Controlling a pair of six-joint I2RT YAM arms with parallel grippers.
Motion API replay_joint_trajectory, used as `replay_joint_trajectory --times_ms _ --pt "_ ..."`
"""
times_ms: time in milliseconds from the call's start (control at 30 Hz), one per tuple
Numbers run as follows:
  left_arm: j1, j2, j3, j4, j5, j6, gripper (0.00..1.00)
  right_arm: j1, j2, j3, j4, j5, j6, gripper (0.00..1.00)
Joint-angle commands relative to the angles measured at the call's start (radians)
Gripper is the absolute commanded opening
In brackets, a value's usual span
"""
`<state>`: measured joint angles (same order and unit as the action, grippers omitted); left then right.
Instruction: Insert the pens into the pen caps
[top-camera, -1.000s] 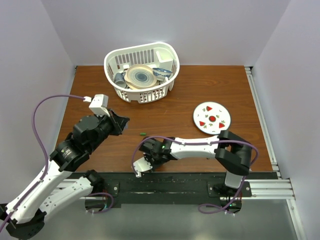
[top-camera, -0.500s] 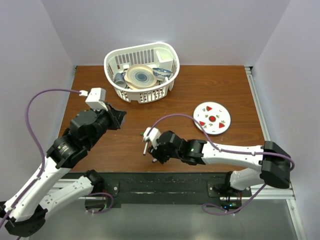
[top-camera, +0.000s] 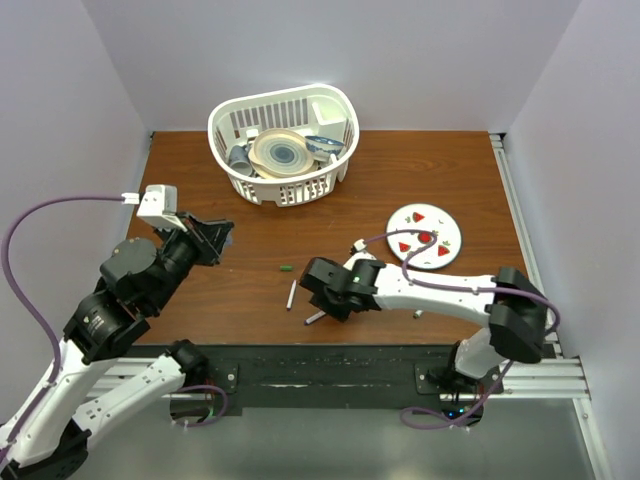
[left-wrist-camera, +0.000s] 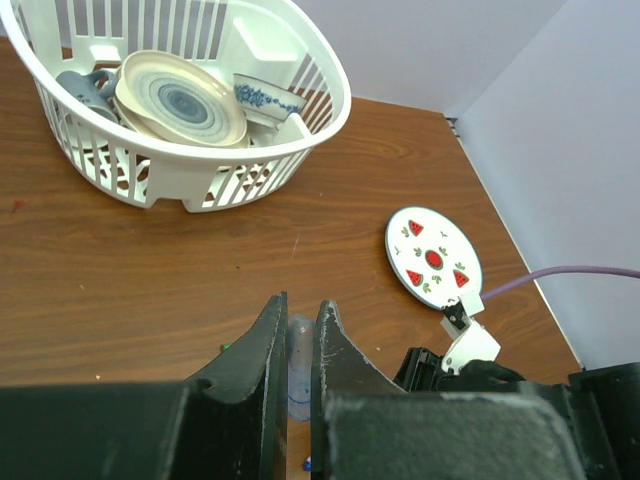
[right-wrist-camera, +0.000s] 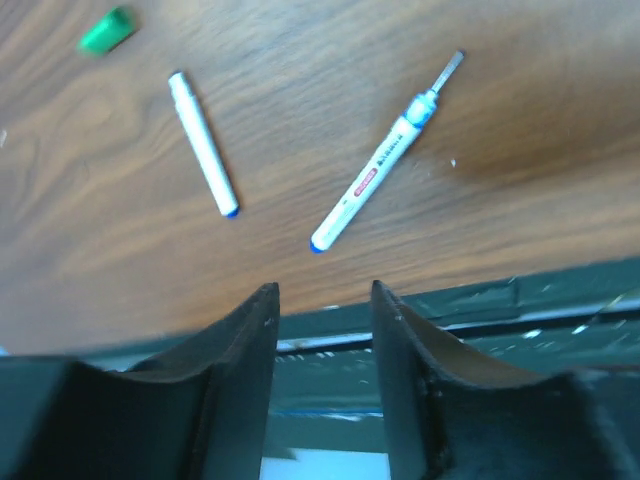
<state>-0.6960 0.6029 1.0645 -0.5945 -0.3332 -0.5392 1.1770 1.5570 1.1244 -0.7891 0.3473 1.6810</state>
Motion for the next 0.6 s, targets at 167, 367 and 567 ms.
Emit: replay_joint_trajectory --times_ms 167,367,567 --pt "0.003 -0.014 -0.015 -0.008 0.010 -0.010 0.00 -0.016 0.141 0.021 -0.076 -0.039 0.356 0.41" --pt "0.003 -0.022 -0.027 -0.011 0.008 -0.005 0.00 -0.040 0.232 0.071 -0.062 -0.044 0.352 0.42" --pt "0.003 -0.037 -0.050 -0.011 0.000 -0.011 0.00 -0.059 0.273 0.064 -0.016 -0.042 0.342 0.43"
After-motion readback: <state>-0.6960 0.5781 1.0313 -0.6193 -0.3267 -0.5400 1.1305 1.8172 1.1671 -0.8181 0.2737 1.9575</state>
